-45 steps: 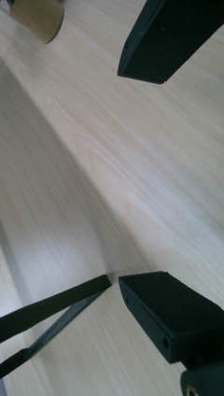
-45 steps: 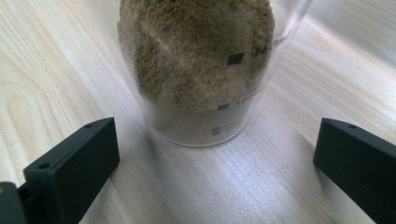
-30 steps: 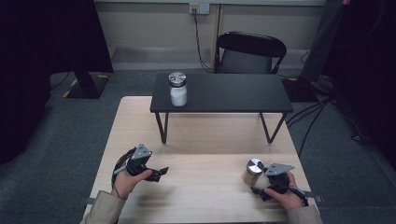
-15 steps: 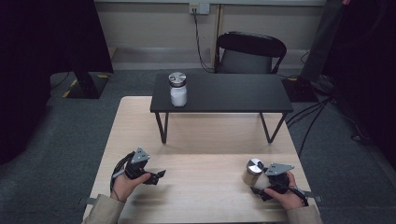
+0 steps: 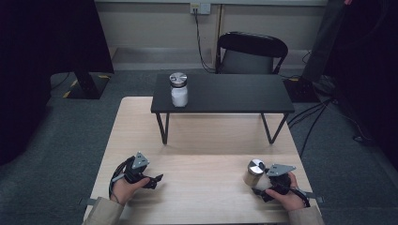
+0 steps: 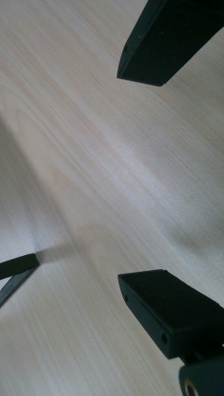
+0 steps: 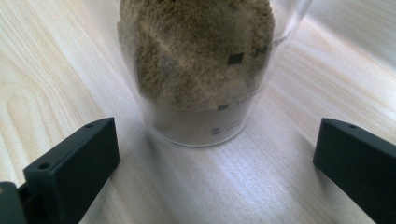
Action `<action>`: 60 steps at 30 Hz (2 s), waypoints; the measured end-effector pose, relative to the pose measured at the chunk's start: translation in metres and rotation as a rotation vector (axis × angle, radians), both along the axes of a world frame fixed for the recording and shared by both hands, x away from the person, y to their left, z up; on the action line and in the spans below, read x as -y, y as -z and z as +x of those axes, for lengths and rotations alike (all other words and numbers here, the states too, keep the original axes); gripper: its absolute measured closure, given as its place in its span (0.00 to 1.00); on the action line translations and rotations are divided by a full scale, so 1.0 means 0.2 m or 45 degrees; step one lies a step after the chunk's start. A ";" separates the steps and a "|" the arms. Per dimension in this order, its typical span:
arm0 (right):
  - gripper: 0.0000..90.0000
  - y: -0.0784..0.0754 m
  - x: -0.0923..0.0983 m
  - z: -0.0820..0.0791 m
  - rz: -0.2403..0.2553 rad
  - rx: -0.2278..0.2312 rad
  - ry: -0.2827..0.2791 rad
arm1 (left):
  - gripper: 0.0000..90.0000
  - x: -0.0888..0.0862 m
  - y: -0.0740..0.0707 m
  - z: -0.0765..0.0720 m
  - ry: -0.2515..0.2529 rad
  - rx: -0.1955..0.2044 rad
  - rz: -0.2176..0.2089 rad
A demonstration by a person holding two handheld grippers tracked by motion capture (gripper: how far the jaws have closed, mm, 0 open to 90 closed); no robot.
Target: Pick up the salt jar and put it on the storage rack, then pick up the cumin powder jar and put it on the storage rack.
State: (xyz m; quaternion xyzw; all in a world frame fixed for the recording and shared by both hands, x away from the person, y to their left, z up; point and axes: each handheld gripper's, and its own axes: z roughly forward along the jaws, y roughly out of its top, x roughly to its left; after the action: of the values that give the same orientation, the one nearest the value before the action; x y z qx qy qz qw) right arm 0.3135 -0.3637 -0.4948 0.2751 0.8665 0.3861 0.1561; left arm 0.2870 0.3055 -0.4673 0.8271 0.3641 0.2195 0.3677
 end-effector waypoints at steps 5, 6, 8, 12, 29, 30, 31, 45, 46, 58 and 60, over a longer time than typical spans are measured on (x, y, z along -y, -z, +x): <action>0.00 0.00 0.00 0.00 0.000 0.000 0.000 | 0.04 0.01 0.02 0.00 -0.003 -0.005 0.037; 0.00 0.00 0.00 0.00 0.000 0.000 0.000 | 0.04 0.01 0.03 0.00 -0.006 -0.003 0.036; 0.00 0.00 0.00 0.00 0.000 0.000 0.000 | 0.04 0.01 0.03 -0.01 -0.006 -0.001 0.043; 0.00 0.00 0.00 0.00 0.000 0.000 0.000 | 0.04 0.01 0.04 -0.01 -0.010 -0.009 0.057; 0.00 0.00 0.00 0.00 0.000 0.000 0.000 | 0.04 -0.01 0.08 0.01 -0.023 -0.044 0.028; 0.00 0.00 0.00 0.00 0.000 0.000 0.000 | 0.04 -0.02 0.09 0.01 -0.031 -0.051 0.015; 0.00 0.00 0.00 0.00 0.000 0.000 0.000 | 0.04 -0.02 0.09 0.01 -0.031 -0.051 0.015; 0.00 0.00 0.00 0.00 0.000 0.000 0.000 | 0.00 -0.03 0.11 0.02 -0.030 -0.056 -0.010; 0.00 0.00 0.00 0.00 0.000 0.000 0.000 | 0.00 -0.03 0.10 0.02 -0.028 -0.056 -0.006; 0.00 0.00 -0.01 -0.01 0.000 0.001 0.012 | 0.00 -0.03 0.11 0.02 -0.030 -0.056 -0.010; 0.00 0.00 -0.01 -0.01 0.000 0.001 0.013 | 0.00 -0.03 0.10 0.02 -0.029 -0.056 -0.007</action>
State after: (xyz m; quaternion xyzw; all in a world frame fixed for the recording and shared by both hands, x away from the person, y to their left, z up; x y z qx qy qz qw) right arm 0.3125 -0.3617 -0.4948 0.2793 0.8651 0.3852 0.1586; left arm 0.2910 0.3119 -0.4881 0.8266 0.3819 0.2043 0.3593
